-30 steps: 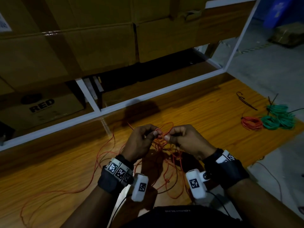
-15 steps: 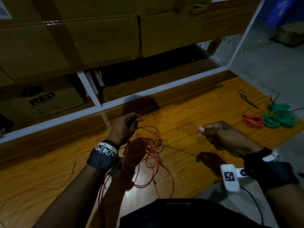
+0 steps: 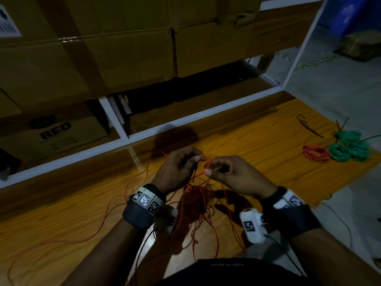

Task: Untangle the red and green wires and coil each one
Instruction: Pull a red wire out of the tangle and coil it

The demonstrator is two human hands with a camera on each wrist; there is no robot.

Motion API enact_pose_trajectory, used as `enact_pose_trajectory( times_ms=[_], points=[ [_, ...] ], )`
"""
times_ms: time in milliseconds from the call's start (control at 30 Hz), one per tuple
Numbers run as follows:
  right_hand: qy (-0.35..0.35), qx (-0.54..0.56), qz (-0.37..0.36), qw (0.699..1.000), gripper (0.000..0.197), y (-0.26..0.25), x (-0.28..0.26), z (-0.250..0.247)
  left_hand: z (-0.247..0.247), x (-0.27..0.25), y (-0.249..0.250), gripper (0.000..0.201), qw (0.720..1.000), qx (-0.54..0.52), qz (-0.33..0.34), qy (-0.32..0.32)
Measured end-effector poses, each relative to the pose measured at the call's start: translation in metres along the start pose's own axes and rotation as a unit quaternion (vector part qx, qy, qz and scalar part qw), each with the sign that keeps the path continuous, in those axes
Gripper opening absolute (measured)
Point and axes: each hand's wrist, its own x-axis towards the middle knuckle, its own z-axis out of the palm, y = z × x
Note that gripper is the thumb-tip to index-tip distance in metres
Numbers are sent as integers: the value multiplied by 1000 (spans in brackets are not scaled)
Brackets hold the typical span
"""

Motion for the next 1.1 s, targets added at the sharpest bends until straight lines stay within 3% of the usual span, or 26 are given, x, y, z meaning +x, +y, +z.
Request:
enact_pose_trajectory(
  times_ms=[133,200,267,367,433,500,600,700,767,833,900,933,1000,1067,1100],
  points=[
    [22,58,-18,998,10,-4,6,12,0,-4,2,16,999,-42,-15,22],
    [18,83,2,996,12,-2,1,8,-5,-6,3,14,998,-54,-20,25],
    [5,87,13,996,18,0,-6,-5,-11,-10,4,13,999,-40,-24,-19],
    [2,66,37,997,22,7,-17,-41,-25,-13,3,27,992,52,-28,-113],
    [37,53,56,996,17,19,-27,-71,-43,-14,-7,25,987,105,-35,-115],
    [96,35,77,992,15,38,-36,-98,-67,-16,-29,28,982,153,-73,-82],
    [163,51,113,979,16,65,-48,-121,-97,-19,-58,34,963,231,-135,18],
    [146,67,122,980,19,67,-50,-108,-109,-15,-75,31,940,298,-144,82],
    [134,85,104,982,19,56,-46,-92,-103,-7,-76,56,919,355,-150,83],
    [133,93,79,984,23,42,-39,-74,-93,0,-64,71,911,384,-99,117],
    [130,71,43,988,24,23,-34,-57,-72,5,-27,58,942,294,-19,162],
    [124,53,26,991,23,15,-33,-50,-58,7,-1,56,965,218,6,144],
    [102,27,6,994,21,-2,-28,-37,-21,12,43,69,993,112,16,15],
    [94,19,-12,995,21,-16,-24,-32,20,11,57,68,993,55,27,-106],
    [105,15,-12,994,23,-22,-24,-36,36,9,53,57,993,0,17,-118]
  ],
)
